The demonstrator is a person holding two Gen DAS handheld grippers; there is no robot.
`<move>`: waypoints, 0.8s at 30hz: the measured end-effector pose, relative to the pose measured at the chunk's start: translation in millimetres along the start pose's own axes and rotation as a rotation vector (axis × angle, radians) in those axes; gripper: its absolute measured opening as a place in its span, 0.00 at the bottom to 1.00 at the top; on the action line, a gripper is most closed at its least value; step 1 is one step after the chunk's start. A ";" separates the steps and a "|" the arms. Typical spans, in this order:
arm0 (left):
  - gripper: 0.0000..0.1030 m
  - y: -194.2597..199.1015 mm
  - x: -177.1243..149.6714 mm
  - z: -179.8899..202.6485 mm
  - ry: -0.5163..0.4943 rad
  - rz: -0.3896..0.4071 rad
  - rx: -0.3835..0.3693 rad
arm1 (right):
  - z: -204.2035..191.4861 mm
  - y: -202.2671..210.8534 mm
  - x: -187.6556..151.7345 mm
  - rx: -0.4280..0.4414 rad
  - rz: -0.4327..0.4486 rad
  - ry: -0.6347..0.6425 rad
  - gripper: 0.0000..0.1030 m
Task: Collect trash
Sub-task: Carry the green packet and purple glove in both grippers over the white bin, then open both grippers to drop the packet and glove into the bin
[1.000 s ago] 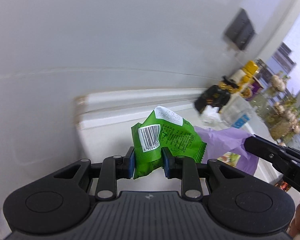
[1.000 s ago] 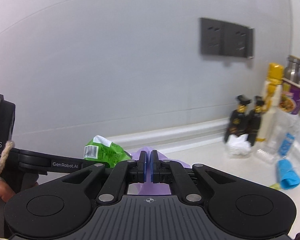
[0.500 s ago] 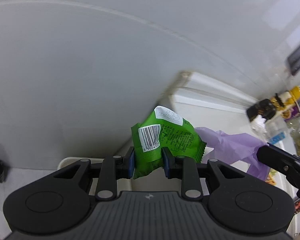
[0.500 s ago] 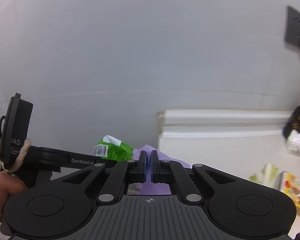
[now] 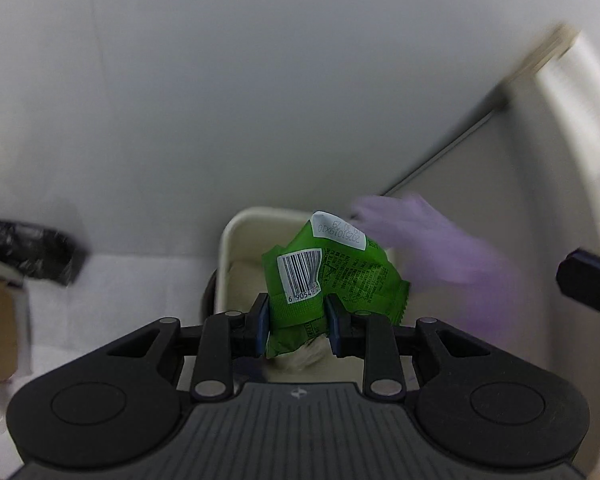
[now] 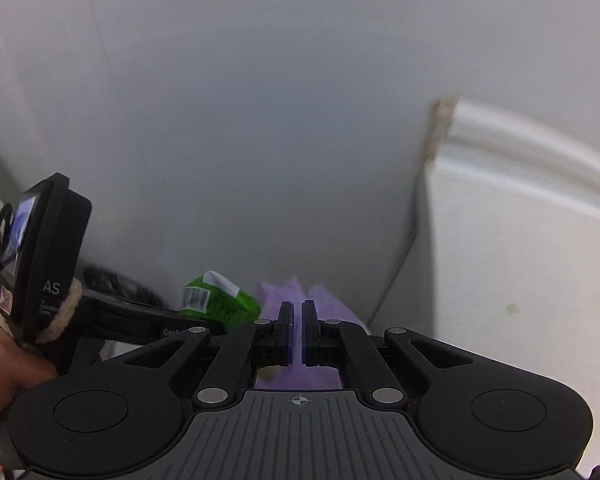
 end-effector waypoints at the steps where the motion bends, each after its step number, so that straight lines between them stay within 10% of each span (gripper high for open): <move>1: 0.25 -9.3 -1.4 -2.7 0.001 -0.023 0.014 | -0.7 -9.5 -1.4 0.002 -0.022 0.001 0.01; 13: 0.29 -72.9 -12.1 -19.4 -0.023 -0.141 0.104 | 5.5 -91.3 -21.3 0.003 -0.226 -0.080 0.02; 17: 0.58 -75.8 -16.8 -12.0 -0.071 -0.136 0.118 | 4.8 -92.2 -24.6 0.017 -0.234 -0.083 0.12; 24: 0.68 -74.2 -17.2 -4.4 -0.106 -0.146 0.141 | 6.9 -86.8 -24.3 0.033 -0.241 -0.090 0.26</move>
Point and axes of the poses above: each gripper's, at about its wrist camera, not at the fingertips, and y roughly against the way its jaws point, z to its right, x to its top, the point moved 4 cm from there along -y, roughly the way its jaws point, and after that the axes turned 10 degrees about -z, right-handed, at the moved point
